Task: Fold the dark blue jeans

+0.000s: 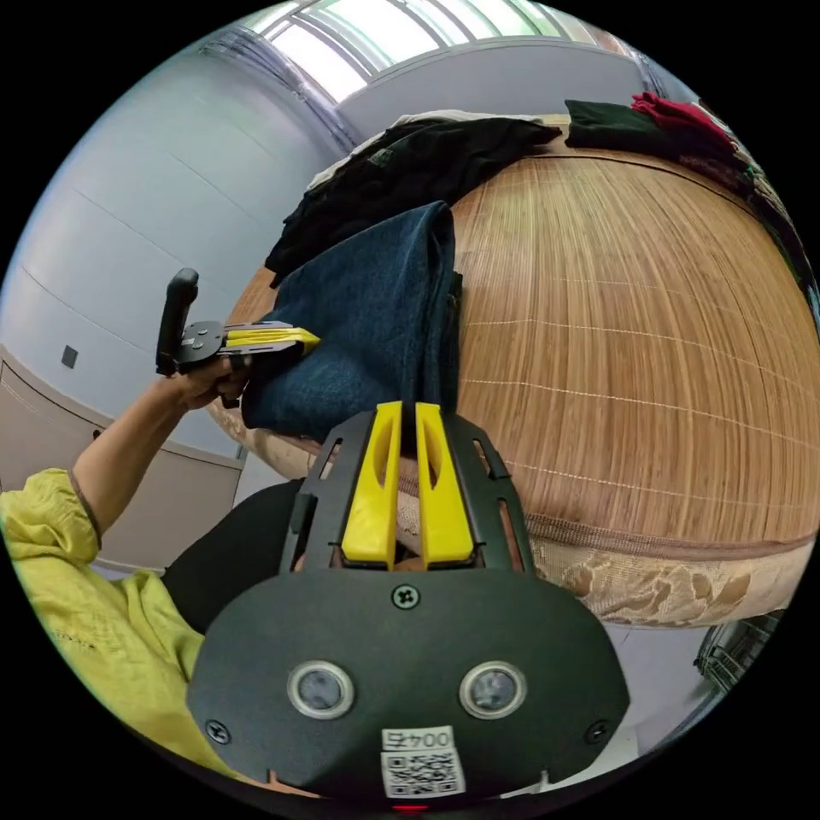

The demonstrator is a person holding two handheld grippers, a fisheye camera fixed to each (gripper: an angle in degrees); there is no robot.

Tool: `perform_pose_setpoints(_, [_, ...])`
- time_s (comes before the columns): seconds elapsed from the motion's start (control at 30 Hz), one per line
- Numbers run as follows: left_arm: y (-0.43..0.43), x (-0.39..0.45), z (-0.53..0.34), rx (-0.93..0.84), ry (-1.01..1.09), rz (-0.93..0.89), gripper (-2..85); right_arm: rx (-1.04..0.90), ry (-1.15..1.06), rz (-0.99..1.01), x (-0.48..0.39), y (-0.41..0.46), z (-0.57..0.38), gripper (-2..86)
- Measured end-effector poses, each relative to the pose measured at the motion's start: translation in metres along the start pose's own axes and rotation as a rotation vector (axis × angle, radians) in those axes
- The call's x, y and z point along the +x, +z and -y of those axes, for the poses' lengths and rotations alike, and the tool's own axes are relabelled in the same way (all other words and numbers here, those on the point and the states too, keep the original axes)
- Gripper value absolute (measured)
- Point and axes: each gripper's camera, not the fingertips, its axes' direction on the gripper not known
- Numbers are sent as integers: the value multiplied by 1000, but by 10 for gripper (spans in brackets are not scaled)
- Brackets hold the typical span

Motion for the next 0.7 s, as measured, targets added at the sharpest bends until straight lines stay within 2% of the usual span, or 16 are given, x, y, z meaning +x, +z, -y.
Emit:
perform_pose_setpoints(0.13, [-15,39,22,2,69,136,40,-49,-3,-71,2,-12,36,59])
perform_pose_setpoints(0.27, [-1,71,46,-132,148,249,17,-112,-171,-93,-18,-4,88,41])
perform_pose_setpoints(0.4, [4,79,61,-145,153,249,11,-201,-271,-213,-33,38,132,80])
perform_pose_setpoints(0.53, [15,79,72,-138,135,222,8,-414,-290,-232,-27,110,170,147])
perform_pose_setpoints(0.7, [25,61,75,-87,58,118,7,-518,-342,-309,-25,143,204,131])
